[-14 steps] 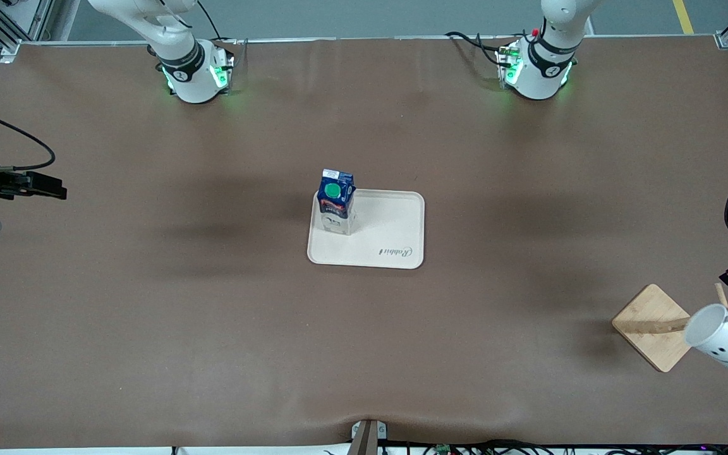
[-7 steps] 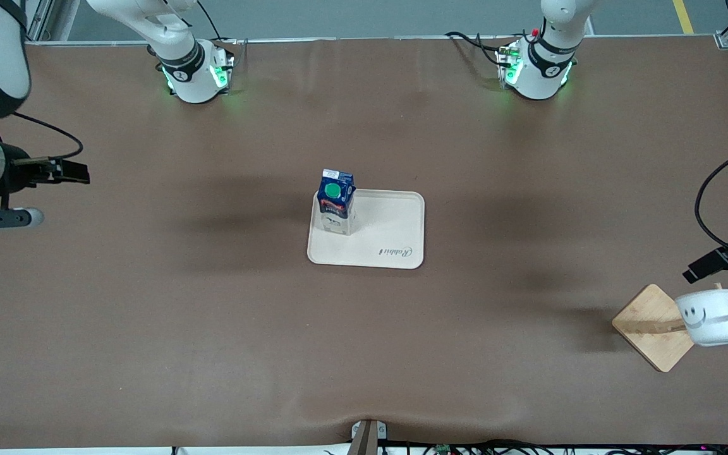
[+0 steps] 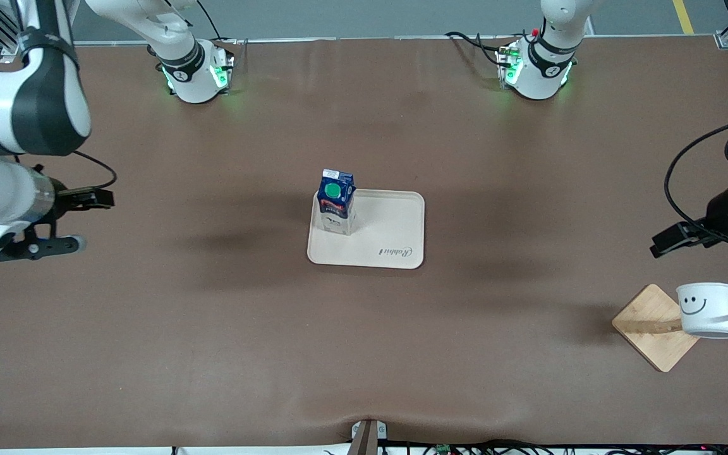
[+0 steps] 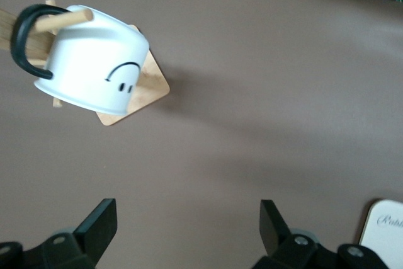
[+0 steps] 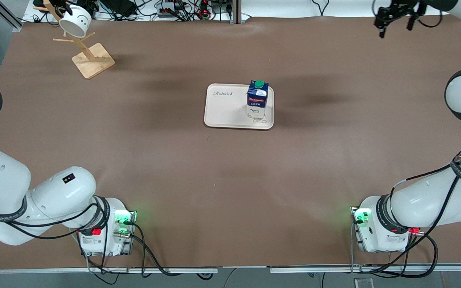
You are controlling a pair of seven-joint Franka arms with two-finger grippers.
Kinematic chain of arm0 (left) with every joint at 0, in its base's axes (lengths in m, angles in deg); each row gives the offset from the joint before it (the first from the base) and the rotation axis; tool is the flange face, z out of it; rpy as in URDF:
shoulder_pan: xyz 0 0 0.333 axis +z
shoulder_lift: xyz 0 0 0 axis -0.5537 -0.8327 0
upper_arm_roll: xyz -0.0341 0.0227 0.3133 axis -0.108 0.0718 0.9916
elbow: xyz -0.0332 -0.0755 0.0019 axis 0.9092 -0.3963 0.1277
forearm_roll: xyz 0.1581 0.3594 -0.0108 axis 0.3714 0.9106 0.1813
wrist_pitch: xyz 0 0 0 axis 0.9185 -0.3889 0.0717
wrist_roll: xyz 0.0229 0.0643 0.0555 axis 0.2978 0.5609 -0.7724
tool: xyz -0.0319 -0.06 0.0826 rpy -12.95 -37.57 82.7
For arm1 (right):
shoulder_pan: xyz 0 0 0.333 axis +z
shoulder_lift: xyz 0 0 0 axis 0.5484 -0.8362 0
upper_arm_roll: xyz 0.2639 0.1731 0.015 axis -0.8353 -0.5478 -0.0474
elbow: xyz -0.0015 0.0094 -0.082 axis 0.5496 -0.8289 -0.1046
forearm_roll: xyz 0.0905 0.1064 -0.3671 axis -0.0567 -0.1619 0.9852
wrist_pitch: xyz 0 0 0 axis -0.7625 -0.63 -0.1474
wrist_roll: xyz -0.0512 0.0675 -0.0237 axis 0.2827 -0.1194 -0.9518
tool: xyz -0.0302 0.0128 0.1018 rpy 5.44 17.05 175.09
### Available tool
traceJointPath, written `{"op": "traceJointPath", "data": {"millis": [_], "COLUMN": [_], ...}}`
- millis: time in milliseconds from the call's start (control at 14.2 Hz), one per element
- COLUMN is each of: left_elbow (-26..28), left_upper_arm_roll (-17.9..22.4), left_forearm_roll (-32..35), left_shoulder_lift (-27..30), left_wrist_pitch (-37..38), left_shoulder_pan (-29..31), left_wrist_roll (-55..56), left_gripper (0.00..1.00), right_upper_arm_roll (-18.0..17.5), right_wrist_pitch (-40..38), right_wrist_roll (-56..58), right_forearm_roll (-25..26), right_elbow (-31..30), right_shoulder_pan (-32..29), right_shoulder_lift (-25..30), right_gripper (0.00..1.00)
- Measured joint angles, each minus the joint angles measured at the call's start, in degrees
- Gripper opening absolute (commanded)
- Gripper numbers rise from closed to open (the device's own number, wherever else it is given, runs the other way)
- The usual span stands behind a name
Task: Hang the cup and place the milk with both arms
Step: 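Raise the left gripper while the right gripper reaches the milk carton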
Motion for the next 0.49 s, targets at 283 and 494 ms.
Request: {"op": "traceJointPath", "data": {"millis": [283, 494], "left_elbow": [-2.0, -3.9], "left_upper_arm_roll": [-2.0, -3.5], "left_forearm_roll": [0.7, 0.7], "left_shoulder_lift": [2.1, 2.4], "left_wrist_pitch": [5.8, 8.8], "left_shoulder_pan": [-0.1, -0.1], "left_wrist_roll": [-0.1, -0.2], "left_gripper": [1.00, 1.00], "right_upper_arm_roll": [0.0, 0.9], "right_wrist_pitch": [-0.7, -1.8], "right_wrist_roll": [-12.9, -13.9], "right_forearm_roll": [-8.6, -8.7], "right_elbow": [0.3, 0.2], "right_shoulder_pan": [2.5, 1.0], "right_shoulder_lift": [0.0, -0.4], "right_gripper": [1.00, 1.00]}}
